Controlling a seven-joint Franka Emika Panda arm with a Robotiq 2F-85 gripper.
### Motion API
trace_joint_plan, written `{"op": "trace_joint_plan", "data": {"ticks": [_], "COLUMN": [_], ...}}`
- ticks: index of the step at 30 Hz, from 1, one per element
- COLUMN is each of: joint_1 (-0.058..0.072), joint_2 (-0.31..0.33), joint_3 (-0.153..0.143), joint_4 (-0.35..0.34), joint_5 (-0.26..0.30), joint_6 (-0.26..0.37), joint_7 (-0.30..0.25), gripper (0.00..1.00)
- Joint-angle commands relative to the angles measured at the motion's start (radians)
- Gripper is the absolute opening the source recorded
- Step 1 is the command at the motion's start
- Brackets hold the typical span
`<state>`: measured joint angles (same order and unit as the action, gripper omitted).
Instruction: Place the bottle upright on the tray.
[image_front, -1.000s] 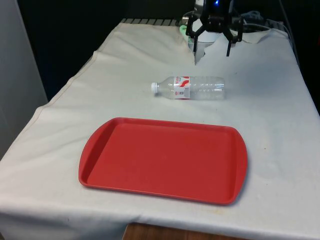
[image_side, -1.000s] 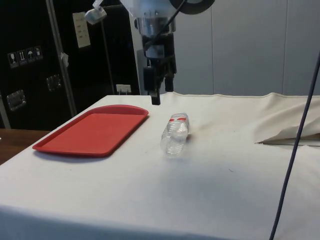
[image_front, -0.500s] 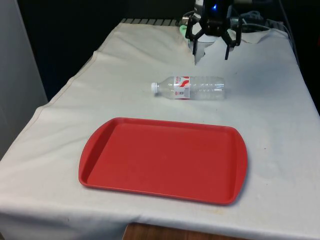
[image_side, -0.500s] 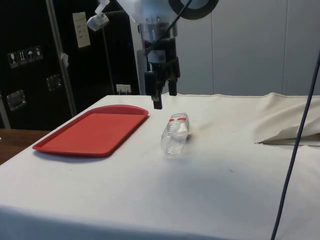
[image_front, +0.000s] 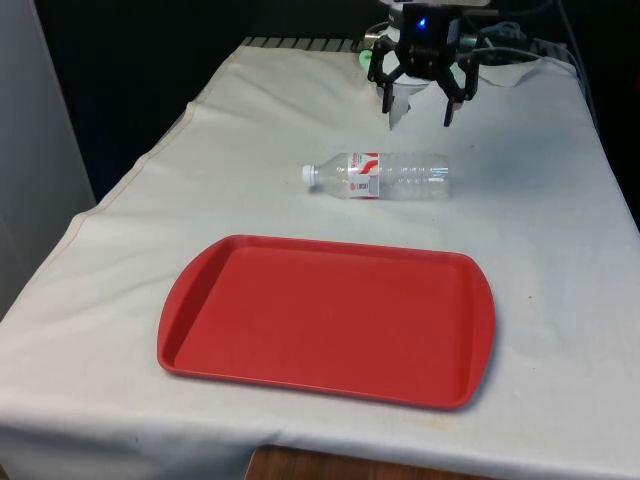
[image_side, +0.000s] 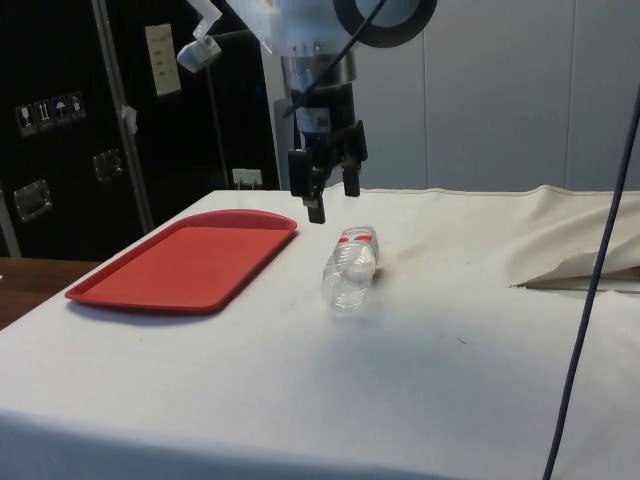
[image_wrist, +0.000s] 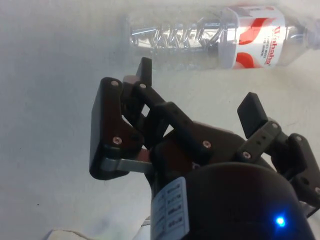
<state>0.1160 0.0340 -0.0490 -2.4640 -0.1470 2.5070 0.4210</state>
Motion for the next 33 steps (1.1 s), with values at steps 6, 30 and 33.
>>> {"op": "trace_joint_plan", "data": {"ticks": [6, 30, 33], "joint_1": [-0.007, -0.016, -0.014], "joint_2": [0.003, 0.021, 0.019], "joint_3": [-0.007, -0.038, -0.039], "joint_4": [0.002, 0.003, 0.002], "joint_5": [-0.011, -0.009, 0.000], "joint_6": [0.004, 0.013, 0.004], "joint_7": [0.038, 0.132, 0.126], "gripper": [1.00, 1.00, 1.00]}}
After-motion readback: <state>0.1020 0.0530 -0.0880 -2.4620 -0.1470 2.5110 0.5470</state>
